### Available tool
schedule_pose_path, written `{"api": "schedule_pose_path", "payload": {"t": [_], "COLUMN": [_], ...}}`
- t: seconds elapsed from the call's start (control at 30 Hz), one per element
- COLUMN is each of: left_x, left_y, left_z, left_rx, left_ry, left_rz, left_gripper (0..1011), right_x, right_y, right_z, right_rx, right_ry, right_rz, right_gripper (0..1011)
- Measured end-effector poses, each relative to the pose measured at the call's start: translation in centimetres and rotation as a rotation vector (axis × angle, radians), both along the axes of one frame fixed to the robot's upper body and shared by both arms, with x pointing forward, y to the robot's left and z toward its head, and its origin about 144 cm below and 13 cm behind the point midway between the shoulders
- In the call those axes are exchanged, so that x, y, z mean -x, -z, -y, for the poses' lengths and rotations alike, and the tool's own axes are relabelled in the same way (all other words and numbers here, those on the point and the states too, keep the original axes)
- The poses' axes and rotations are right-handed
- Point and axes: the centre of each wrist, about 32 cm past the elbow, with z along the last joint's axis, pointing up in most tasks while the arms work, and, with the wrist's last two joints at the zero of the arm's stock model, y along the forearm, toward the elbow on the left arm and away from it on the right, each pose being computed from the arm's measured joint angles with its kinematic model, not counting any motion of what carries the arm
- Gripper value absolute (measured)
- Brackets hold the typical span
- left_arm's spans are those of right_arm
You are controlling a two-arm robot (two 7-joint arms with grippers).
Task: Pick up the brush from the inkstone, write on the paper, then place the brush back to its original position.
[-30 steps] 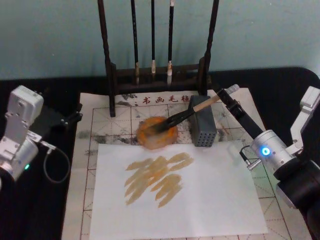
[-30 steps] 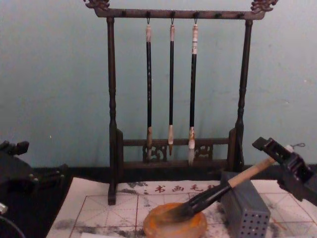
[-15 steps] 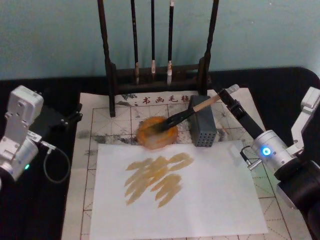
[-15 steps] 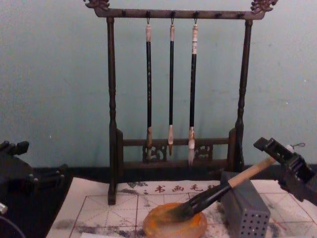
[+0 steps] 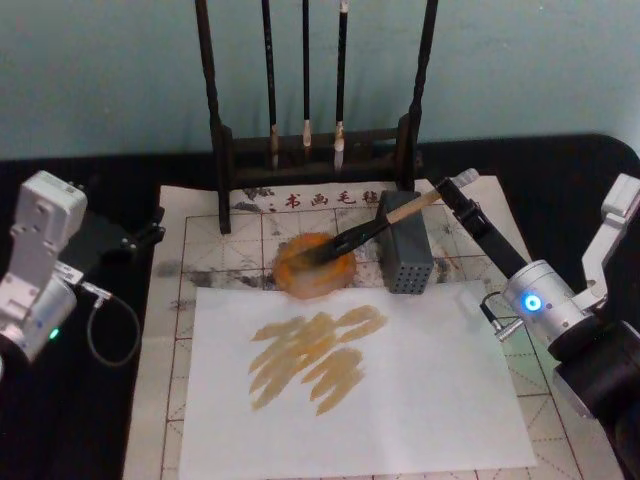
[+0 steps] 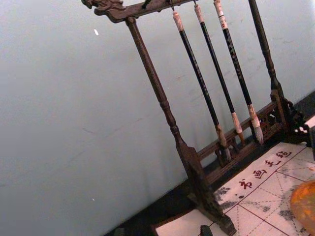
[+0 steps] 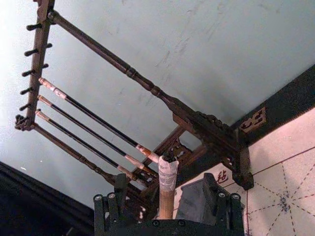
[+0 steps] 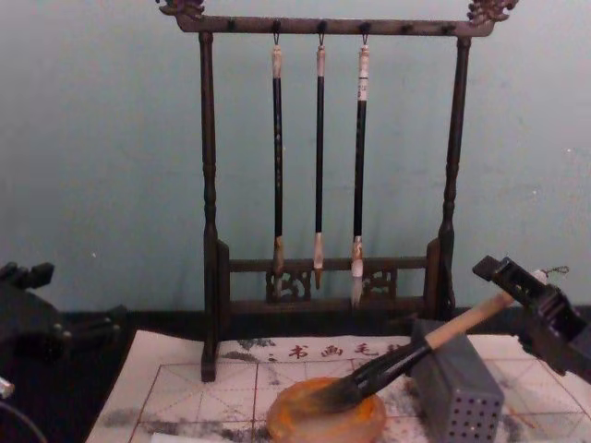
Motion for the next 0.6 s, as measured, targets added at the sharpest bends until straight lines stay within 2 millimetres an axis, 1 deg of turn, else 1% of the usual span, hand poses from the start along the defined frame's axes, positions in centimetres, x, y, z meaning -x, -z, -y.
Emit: {"api": "schedule_pose_path", "payload": {"t": [0.47,0.6], "left_x": [0.0,0.0], "left_y": [0.0,0.0], "left_z": [0.0,0.0], "left_rx": [0.0,0.0], "left_ry": [0.0,0.0], "left_rz": [0.0,0.0], "left_gripper": [1001,1001], "right_x": [0.0,0.0], "right_y": [0.0,0.0], "right_z": [0.0,0.0], "right_rx": [0.001,0.002], "right_ry": [0.0,0.0], "right_rz": [0.0,0.0], "right_gripper": [1000,934]}}
